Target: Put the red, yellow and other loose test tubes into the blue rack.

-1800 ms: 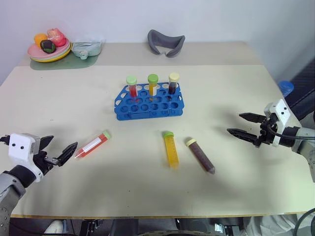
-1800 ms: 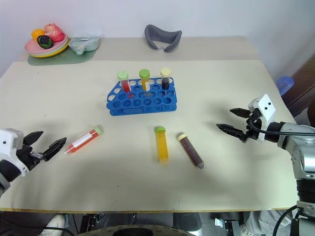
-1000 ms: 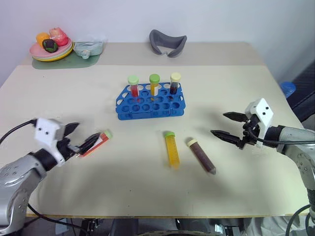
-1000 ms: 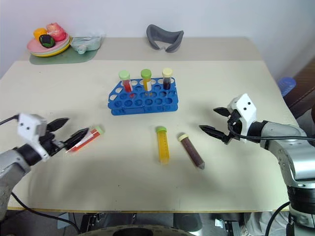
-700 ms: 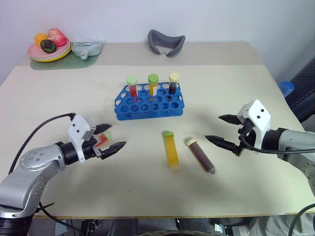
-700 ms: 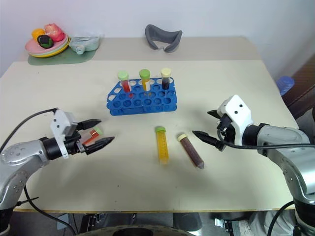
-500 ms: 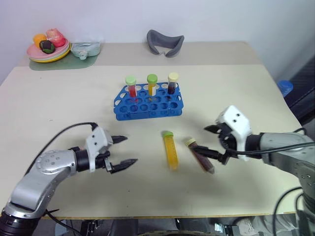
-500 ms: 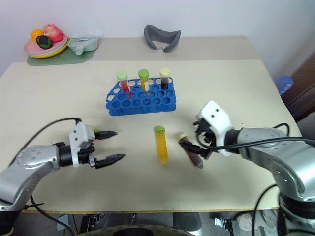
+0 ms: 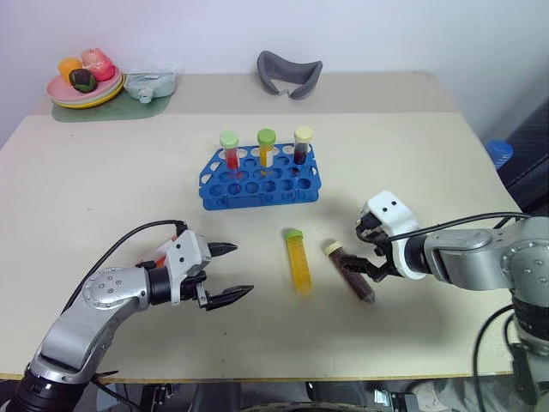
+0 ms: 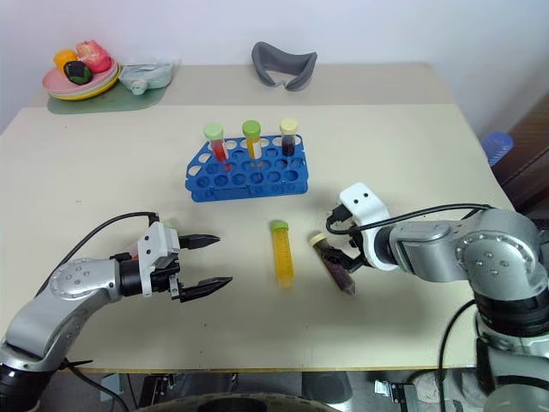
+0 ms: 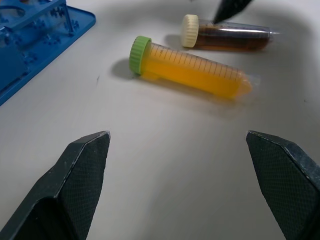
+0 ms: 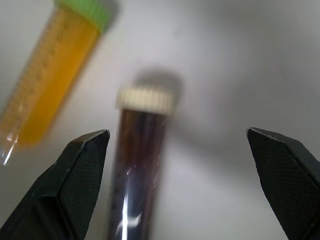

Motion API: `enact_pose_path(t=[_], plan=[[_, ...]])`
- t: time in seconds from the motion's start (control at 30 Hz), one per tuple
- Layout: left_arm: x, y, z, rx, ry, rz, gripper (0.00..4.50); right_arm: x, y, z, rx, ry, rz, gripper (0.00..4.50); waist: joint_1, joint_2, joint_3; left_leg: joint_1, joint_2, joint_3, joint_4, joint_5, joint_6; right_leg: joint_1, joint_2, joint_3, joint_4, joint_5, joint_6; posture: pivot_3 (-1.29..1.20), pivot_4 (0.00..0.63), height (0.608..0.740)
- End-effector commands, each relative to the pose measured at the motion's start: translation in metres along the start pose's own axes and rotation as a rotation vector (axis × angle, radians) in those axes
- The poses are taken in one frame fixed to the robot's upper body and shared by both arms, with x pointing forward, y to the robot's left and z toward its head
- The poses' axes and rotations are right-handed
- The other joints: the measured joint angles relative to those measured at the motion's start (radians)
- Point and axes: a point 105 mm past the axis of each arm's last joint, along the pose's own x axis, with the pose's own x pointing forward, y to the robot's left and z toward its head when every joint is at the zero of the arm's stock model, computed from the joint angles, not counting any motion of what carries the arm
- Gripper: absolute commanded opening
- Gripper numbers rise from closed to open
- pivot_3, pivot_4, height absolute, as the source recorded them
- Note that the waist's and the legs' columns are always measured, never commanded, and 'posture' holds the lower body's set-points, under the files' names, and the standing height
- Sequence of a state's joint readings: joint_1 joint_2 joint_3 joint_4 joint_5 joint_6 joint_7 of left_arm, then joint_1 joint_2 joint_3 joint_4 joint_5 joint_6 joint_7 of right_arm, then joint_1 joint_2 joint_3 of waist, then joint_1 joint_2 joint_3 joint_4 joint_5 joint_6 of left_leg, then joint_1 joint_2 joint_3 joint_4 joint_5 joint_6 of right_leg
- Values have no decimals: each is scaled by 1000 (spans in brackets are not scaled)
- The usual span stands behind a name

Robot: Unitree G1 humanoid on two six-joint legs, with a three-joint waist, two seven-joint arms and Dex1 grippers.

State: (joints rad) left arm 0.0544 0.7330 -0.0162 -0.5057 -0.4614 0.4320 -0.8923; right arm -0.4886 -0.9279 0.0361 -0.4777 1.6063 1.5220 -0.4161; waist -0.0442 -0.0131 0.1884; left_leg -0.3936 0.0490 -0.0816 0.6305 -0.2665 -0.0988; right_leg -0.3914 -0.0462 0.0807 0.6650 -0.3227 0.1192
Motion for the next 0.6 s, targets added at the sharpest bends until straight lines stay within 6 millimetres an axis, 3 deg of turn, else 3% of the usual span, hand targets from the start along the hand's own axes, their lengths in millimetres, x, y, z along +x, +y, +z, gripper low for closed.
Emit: enact_pose_path(t=[0.03, 0.2, 0.4, 0.6], plan=[[-2, -5, 8, 31, -26, 0, 4434, -7, 18, 8, 20, 4, 18, 4500, -2, 1, 1, 0, 0, 0, 0, 0, 0, 0, 0, 0, 0, 0, 0, 0, 150, 740], [0, -8, 9, 22, -37, -4, 4434, 4, 20, -2, 53, 69, -28, 4500, 0, 0, 0, 0, 1, 0, 1, 0, 1, 0, 1, 0, 0, 0, 0, 0, 150, 740], [3, -7, 7, 18, -39, -9, 4434, 18, 19, 6, 40, 102, -65, 4500, -1, 1, 0, -1, 1, 0, 1, 0, 0, -1, 1, 0, 1, 0, 0, 0, 150, 740], [6, -6, 10, 19, -54, -3, 4434, 30, 11, 1, 54, 157, -143, 4500, 2, 0, 0, -2, 1, 0, 1, 0, 1, -2, 1, 0, 0, 0, 0, 0, 150, 740]])
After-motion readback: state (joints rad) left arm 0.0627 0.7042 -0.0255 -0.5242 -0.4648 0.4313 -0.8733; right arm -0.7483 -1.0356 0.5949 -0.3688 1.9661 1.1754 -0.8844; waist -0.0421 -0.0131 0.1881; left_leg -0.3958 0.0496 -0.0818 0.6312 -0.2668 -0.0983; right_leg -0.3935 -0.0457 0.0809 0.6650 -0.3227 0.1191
